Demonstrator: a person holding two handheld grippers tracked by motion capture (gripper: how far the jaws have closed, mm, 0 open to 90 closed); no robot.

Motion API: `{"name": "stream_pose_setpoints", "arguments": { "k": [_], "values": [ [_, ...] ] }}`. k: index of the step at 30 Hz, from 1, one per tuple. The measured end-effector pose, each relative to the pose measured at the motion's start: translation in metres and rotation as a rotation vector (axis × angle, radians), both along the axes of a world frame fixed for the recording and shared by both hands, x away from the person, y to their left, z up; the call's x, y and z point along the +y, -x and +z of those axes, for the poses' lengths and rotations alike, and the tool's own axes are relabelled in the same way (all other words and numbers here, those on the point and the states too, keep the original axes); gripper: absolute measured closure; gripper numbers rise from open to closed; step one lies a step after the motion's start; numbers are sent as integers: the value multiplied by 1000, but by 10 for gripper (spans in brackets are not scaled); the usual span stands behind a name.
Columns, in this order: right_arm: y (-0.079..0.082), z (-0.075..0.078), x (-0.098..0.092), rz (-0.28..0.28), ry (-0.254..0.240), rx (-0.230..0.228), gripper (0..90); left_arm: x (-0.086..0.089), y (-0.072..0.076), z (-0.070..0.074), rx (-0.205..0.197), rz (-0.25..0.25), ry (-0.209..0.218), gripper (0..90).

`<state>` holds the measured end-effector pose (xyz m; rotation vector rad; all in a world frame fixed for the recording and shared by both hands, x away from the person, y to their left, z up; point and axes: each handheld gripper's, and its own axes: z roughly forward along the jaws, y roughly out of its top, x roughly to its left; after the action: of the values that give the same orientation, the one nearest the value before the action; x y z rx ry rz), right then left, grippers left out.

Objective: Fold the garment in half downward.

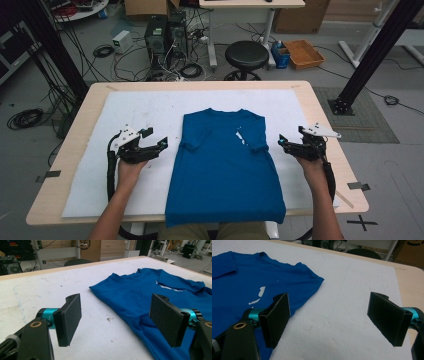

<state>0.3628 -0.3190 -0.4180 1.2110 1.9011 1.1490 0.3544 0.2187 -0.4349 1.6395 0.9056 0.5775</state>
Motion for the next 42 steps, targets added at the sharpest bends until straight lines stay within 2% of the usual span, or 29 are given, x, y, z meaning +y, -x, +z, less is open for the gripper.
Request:
{"name": "stream_pose_setpoints", "arguments": {
  "k": [3, 6, 11, 12, 14, 17, 20, 22, 23, 27, 31, 34, 36, 37, 39, 42],
  "values": [
    [-1, 0, 0, -7, 2, 3, 181, 1, -2, -1, 10, 26, -6, 262],
    [-2, -1, 0, -21, -8, 9, 181, 3, -5, -2, 22, 47, 5, 262],
    [-3, -1, -1, -23, -20, 11, 181, -2, -19, 4, 68, 68, 22, 263],
    [-4, -1, -1, -24, -24, 12, 181, -6, -26, 7, 86, 66, 3, 263],
    [-4, -1, 0, -19, -29, 11, 181, -11, -35, 12, 102, 62, -25, 263],
    [-5, -1, 2, -8, -26, 12, 182, -27, -55, 21, 128, 54, -75, 263],
    [-7, -2, 4, 1, -24, 15, 181, -39, -71, 23, 151, 45, -123, 265],
    [-7, -2, 5, 1, -30, 20, 181, -47, -82, 21, 177, 47, -166, 276],
    [-8, -3, 5, 3, -28, 19, 181, -52, -90, 19, 203, 54, -187, 278],
    [-9, -4, 6, 10, -28, 28, 181, -65, -113, 11, 270, 84, -229, 310],
    [-11, -7, 9, 19, -20, 45, 181, -78, -133, 3, 279, 100, -291, 342],
    [-12, -8, 10, 30, -15, 55, 181, -81, -142, -7, 297, 124, -310, 373],
    [-13, -9, 10, 33, -21, 57, 182, -81, -144, -14, 317, 127, -324, 400],
    [-13, -9, 10, 34, -22, 60, 181, -81, -144, -15, 323, 124, -298, 411],
    [-14, -9, 9, 40, -27, 67, 182, -80, -144, -15, 319, 98, -295, 476],
    [-18, -10, 11, 45, -21, 76, 182, -85, -142, -15, 305, 49, -307, 700]
  ]
}}
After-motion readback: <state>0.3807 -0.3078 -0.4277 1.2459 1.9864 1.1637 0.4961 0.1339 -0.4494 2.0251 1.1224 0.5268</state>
